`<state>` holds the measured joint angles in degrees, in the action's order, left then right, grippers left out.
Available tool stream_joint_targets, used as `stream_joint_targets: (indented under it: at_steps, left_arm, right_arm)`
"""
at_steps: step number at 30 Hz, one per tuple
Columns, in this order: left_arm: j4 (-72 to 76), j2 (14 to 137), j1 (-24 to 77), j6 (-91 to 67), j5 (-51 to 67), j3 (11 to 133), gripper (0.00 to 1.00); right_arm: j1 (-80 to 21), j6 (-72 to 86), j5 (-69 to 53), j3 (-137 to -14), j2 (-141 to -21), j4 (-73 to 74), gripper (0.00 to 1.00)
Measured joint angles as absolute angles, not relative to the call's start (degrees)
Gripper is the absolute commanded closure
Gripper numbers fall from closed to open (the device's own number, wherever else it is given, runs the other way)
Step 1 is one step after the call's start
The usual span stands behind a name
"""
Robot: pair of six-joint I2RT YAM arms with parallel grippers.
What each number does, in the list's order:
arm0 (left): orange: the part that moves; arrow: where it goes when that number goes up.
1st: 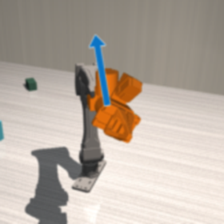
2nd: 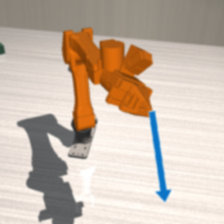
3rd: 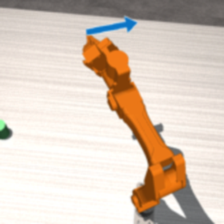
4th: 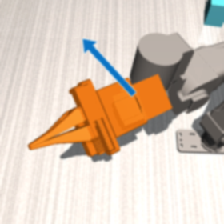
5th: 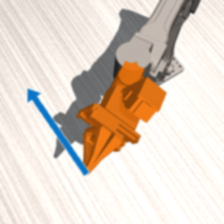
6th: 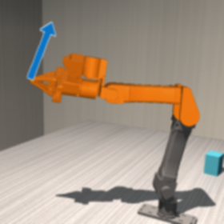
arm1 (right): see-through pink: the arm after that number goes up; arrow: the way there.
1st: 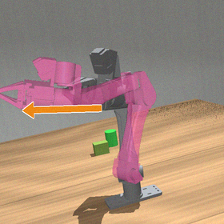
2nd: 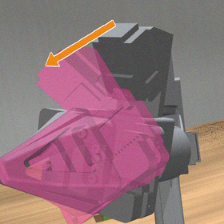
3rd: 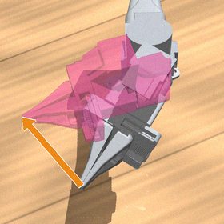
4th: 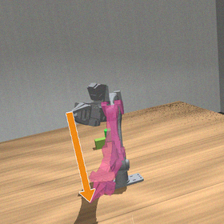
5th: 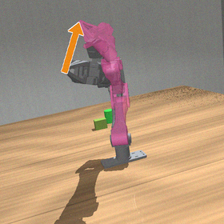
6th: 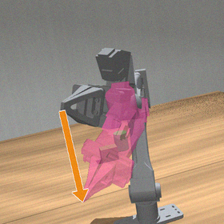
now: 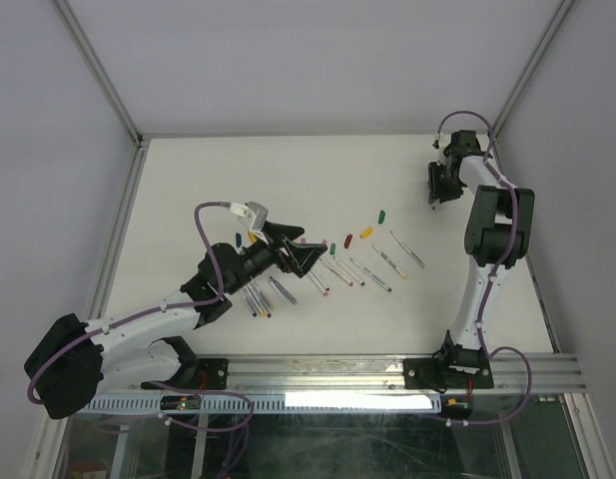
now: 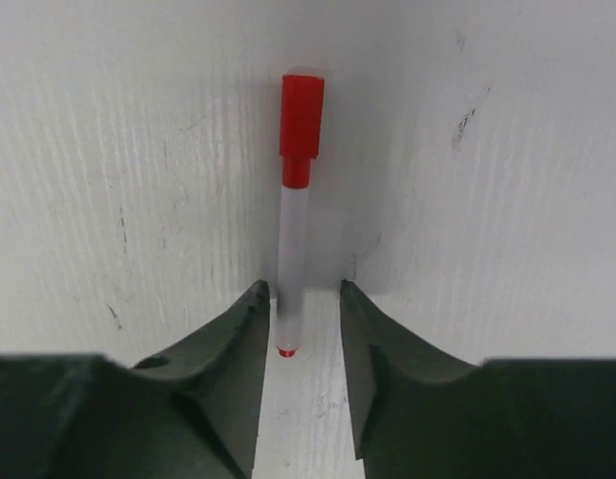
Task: Open the pen caps
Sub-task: Pick up the pen from the center of the board.
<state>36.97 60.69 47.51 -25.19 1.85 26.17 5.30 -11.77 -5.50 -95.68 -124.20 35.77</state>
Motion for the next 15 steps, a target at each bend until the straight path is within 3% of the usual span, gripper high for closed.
stream_joint_targets:
  at_steps: [6,9,15]
  left_arm:
    - [37.47,60.75,47.51,-26.74,1.91,25.30,0.01]
    - [38.52,61.36,47.51,-27.73,2.09,24.91,0.01]
    - [42.00,65.87,47.05,-30.79,4.67,24.84,0.01]
  right_arm:
    - [5.30,-12.71,-4.73,-96.51,-124.79,35.83,0.92]
    - [5.30,-13.37,-4.71,-96.51,-124.79,35.86,0.99]
    - [5.34,-16.38,-6.79,-94.50,-123.76,34.61,1.00]
